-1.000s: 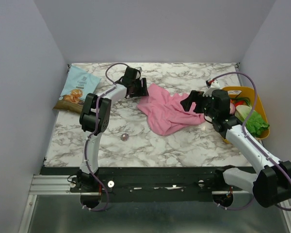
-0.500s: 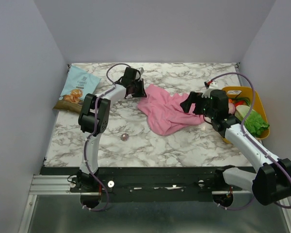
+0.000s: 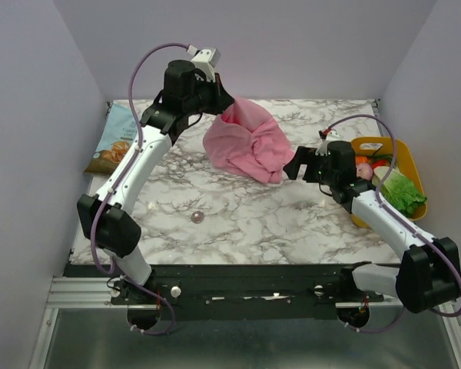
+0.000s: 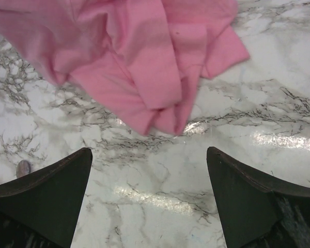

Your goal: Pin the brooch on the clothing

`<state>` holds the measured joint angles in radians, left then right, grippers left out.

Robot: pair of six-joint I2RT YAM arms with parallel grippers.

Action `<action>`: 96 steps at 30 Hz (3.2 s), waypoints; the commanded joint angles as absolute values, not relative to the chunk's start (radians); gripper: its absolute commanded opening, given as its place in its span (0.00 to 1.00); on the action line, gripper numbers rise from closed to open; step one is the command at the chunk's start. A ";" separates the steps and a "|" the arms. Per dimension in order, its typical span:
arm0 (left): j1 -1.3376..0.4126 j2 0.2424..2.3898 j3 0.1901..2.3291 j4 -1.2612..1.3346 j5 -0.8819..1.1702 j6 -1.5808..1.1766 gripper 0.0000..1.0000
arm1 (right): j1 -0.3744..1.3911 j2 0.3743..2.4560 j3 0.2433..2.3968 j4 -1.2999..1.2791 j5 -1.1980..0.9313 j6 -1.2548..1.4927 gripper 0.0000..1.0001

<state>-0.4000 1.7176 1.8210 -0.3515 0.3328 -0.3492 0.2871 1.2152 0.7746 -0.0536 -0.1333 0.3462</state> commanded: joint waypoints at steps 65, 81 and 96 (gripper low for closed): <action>-0.411 1.190 1.131 -0.161 0.436 -0.417 0.00 | 0.457 1.924 1.306 -0.198 -0.067 0.362 0.29; -0.403 1.125 1.233 -0.227 0.152 -0.382 0.00 | 0.443 1.191 1.186 -0.112 0.279 0.236 0.01; -0.400 1.019 1.252 -0.206 0.121 -0.391 0.00 | 0.443 0.697 1.140 -0.084 0.318 0.161 0.01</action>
